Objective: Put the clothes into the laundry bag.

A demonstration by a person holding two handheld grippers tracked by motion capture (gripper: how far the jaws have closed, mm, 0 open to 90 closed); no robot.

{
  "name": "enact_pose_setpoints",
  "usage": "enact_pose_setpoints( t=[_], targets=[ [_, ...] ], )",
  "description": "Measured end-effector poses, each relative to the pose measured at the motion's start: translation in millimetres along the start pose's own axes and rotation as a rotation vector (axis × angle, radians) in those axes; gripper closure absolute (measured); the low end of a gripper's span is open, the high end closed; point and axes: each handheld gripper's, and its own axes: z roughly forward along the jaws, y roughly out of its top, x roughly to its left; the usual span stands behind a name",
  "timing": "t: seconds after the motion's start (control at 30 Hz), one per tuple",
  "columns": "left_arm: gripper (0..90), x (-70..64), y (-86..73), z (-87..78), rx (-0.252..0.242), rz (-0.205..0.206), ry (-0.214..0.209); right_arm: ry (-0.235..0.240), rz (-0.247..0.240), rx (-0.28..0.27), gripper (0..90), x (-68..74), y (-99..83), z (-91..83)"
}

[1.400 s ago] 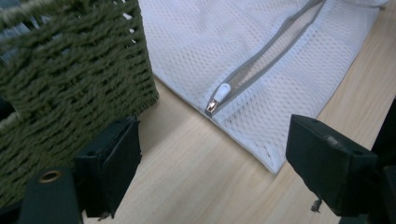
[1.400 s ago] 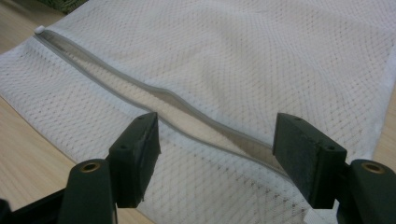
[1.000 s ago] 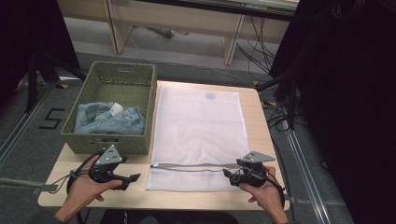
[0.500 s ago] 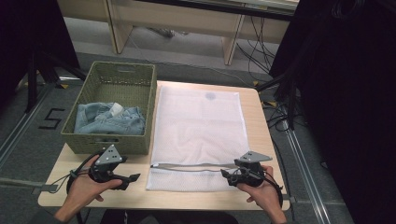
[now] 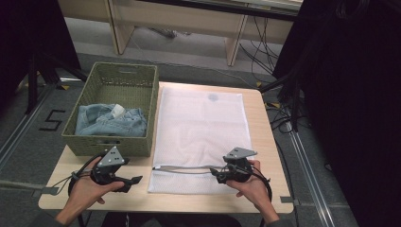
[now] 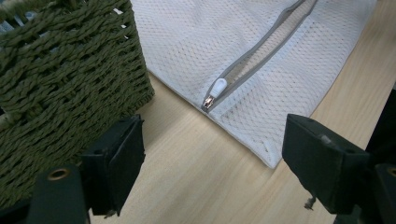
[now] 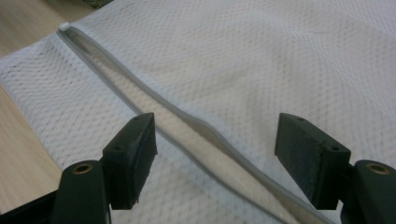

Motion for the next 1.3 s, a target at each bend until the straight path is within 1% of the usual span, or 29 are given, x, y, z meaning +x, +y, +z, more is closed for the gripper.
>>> enact_pose_setpoints(
  t=[0.03,0.07,0.1,0.13,0.17,0.2,0.23,0.3,0.33,0.43,0.47,0.5,0.53,0.57,0.6,0.63,0.67,0.7,0.73,0.83,0.87,0.93,0.97,1.0,1.03,1.2,1.23,1.27,1.3],
  targets=[
    [20.4,-0.1,0.0,-0.1,-0.001,0.001,0.0,0.006,0.001,0.01,28.7,2.2,2.3,3.3],
    [20.3,0.4,0.2,-0.1,-0.002,0.012,-0.006,0.014,-0.027,0.012,27.4,4.9,6.5,12.5],
    [20.3,0.0,0.2,0.2,-0.003,0.009,-0.006,0.014,-0.027,0.012,27.4,4.9,6.5,12.5],
    [20.4,0.4,0.3,0.3,-0.003,0.017,-0.009,0.02,-0.044,0.032,27.1,5.2,8.6,16.0],
    [20.4,-0.2,0.0,0.2,-0.004,0.007,-0.007,0.014,-0.06,0.031,26.8,5.7,10.2,26.9],
    [20.3,-0.5,-0.3,0.3,-0.004,0.001,-0.01,0.011,-0.068,0.036,26.6,5.3,11.3,31.6],
    [20.3,-1.1,-0.4,0.4,-0.01,-0.002,-0.004,0.011,-0.068,0.036,26.6,5.3,11.3,31.6],
    [20.3,0.3,0.3,-0.1,-0.004,0.027,-0.007,-0.005,-0.08,0.055,26.4,4.3,13.4,40.3],
    [20.3,0.1,0.3,0.1,-0.004,0.026,-0.011,0.002,-0.071,0.089,26.1,3.6,14.6,47.8],
    [20.3,-0.1,0.3,-0.1,-0.005,0.025,-0.012,0.003,-0.07,0.113,26.1,2.3,15.8,54.8],
    [20.3,0.1,0.5,-0.2,-0.004,0.026,-0.012,0.004,-0.077,0.107,26.1,1.4,15.9,58.9],
    [20.2,0.0,0.5,-0.1,-0.006,0.026,-0.012,0.002,-0.072,0.123,26.2,1.6,16.3,61.5],
    [20.2,0.0,0.5,0.0,-0.008,0.025,-0.012,0.002,-0.084,0.137,26.9,0.6,16.4,67.2],
    [20.2,0.1,0.4,-0.2,-0.008,0.024,-0.012,0.002,-0.084,0.137,26.9,0.6,16.4,67.2],
    [20.1,0.2,0.3,-0.4,-0.005,0.026,-0.012,0.005,-0.087,0.157,27.1,-0.1,17.0,68.7],
    [20.1,0.2,0.3,-0.5,-0.005,0.027,-0.012,-0.007,-0.107,0.149,28.8,-1.2,16.8,74.3],
    [20.1,0.0,0.4,-0.4,-0.006,0.026,-0.012,-0.007,-0.107,0.149,28.8,-1.2,16.8,74.3],
    [20.1,0.2,0.6,-0.4,-0.004,0.028,-0.014,-0.006,-0.126,0.16,29.0,-2.1,17.5,75.7],
    [20.1,0.3,0.4,-0.4,-0.005,0.029,-0.013,-0.02,-0.127,0.153,29.1,-2.3,17.9,78.2],
    [20.1,0.2,0.0,-1.3,-0.002,0.017,-0.009,-0.025,-0.137,0.166,33.7,-5.4,21.7,79.2],
    [20.1,0.1,0.2,-1.3,-0.004,0.016,-0.007,-0.04,-0.132,0.149,35.5,-6.1,21.9,81.5],
    [20.2,0.2,0.4,-1.3,-0.005,0.015,-0.008,-0.044,-0.119,0.14,40.9,-8.5,23.6,82.5],
    [20.2,0.1,0.3,-1.4,-0.005,0.015,-0.007,-0.047,-0.139,0.148,43.0,-11.0,25.3,82.3],
    [20.2,-0.3,0.3,-1.3,-0.007,0.01,-0.005,-0.052,-0.129,0.134,45.7,-10.8,25.4,83.6],
    [20.1,0.3,0.5,-2.0,0.001,0.022,-0.007,-0.05,-0.118,0.126,47.7,-11.2,25.8,85.0],
    [20.2,0.4,0.5,-2.4,-0.008,0.017,-0.004,-0.017,-0.114,0.134,58.4,-13.0,27.0,87.1],
    [20.2,1.0,0.8,-2.5,-0.008,0.026,-0.006,-0.009,-0.111,0.134,60.9,-14.1,27.1,87.0],
    [20.2,0.9,1.3,-2.1,-0.01,0.024,-0.01,0.011,-0.11,0.151,66.7,-15.1,28.2,85.4],
    [20.2,0.6,1.2,-2.2,-0.01,0.028,-0.002,0.011,-0.11,0.151,66.7,-15.1,28.2,85.4]
  ],
)
